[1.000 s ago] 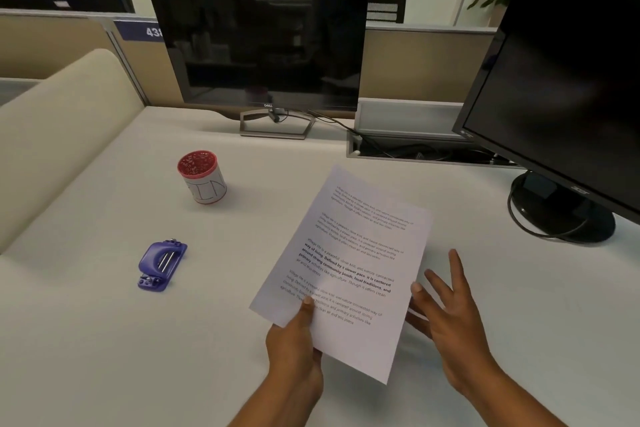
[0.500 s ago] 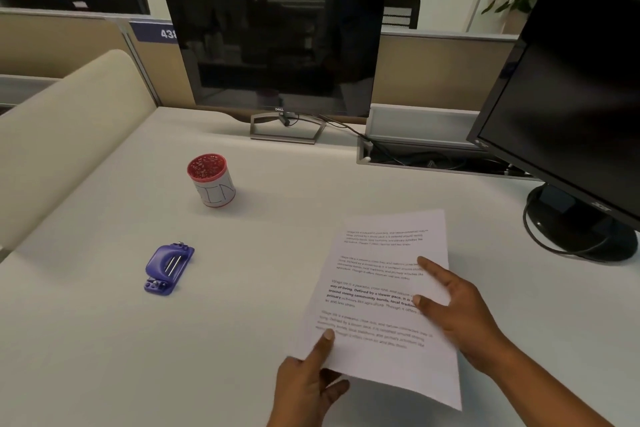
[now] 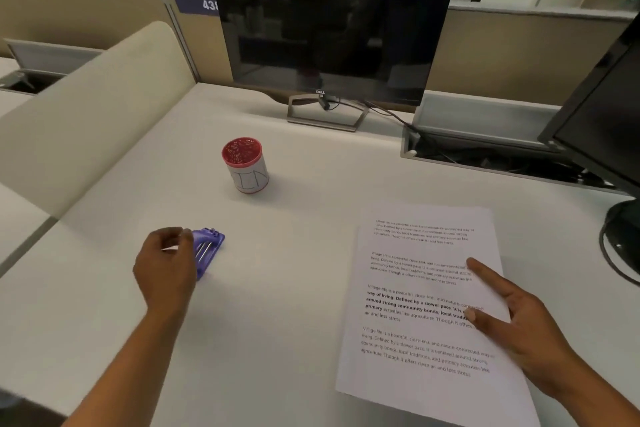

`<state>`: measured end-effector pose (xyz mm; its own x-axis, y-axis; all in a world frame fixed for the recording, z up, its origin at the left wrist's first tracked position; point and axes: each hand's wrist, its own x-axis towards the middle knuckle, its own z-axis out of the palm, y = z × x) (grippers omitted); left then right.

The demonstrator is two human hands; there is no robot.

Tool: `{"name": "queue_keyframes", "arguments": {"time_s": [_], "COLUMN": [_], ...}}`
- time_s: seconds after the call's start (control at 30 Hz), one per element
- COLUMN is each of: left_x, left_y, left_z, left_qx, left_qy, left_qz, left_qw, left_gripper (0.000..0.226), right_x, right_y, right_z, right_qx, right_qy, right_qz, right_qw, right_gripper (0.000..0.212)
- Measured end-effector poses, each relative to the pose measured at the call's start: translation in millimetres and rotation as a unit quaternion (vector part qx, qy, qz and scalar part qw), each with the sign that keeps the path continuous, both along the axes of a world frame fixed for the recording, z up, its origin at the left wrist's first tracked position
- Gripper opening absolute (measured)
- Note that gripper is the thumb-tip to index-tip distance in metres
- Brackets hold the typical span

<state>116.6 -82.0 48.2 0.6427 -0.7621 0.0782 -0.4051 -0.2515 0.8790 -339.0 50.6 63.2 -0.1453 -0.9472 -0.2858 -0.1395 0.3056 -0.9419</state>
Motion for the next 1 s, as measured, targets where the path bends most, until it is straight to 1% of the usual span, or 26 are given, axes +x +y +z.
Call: {"name": "queue_keyframes", "arguments": {"time_s": [0.07, 0.13, 0.2, 0.27, 0.4, 0.5, 0.6, 0.7, 0.83, 0.93, 1.0], "left_x": [15, 24, 29, 30, 34, 37, 38, 34, 24, 10, -4], "left_y": [-18, -30, -36, -38, -36, -37, -40, -42, -39, -30, -23], "left_z": [-7, -14, -18, -20, -26, -26, -23, -18, -11, -5, -2], "left_qx": [0.042, 0.110, 0.159, 0.179, 0.201, 0.199, 0.195, 0.193, 0.157, 0.131, 0.130], "left_qy": [-0.050, -0.101, -0.109, -0.088, -0.056, -0.047, -0.013, 0.004, 0.002, 0.041, 0.061], "left_qz": [-0.005, -0.023, -0.025, -0.024, -0.061, -0.083, -0.100, -0.100, -0.077, -0.079, -0.090], "left_qw": [0.998, 0.989, 0.981, 0.980, 0.976, 0.975, 0.976, 0.976, 0.985, 0.987, 0.986], "left_gripper": [0.021, 0.037, 0.050, 0.054, 0.042, 0.032, 0.027, 0.026, 0.023, 0.023, 0.025], "right_x": [-1, -1, 0, 0, -2, -3, -3, -2, -3, -2, -3], "right_y": [-6, -12, -17, -20, -24, -25, -26, -27, -25, -21, -17], "right_z": [-5, -9, -11, -14, -20, -21, -23, -25, -28, -26, -24], "right_qx": [0.000, -0.001, 0.000, 0.003, 0.017, 0.023, 0.029, 0.031, 0.037, 0.031, 0.023], "right_qy": [-0.006, -0.006, 0.001, 0.004, -0.018, -0.019, -0.023, -0.032, -0.055, -0.060, -0.063], "right_qz": [-0.002, -0.001, 0.000, -0.002, -0.015, -0.021, -0.027, -0.030, -0.028, -0.027, -0.030], "right_qw": [1.000, 1.000, 1.000, 1.000, 1.000, 0.999, 0.999, 0.999, 0.997, 0.997, 0.997], "right_gripper": [0.073, 0.072, 0.072, 0.072, 0.074, 0.073, 0.072, 0.071, 0.071, 0.070, 0.071]}}
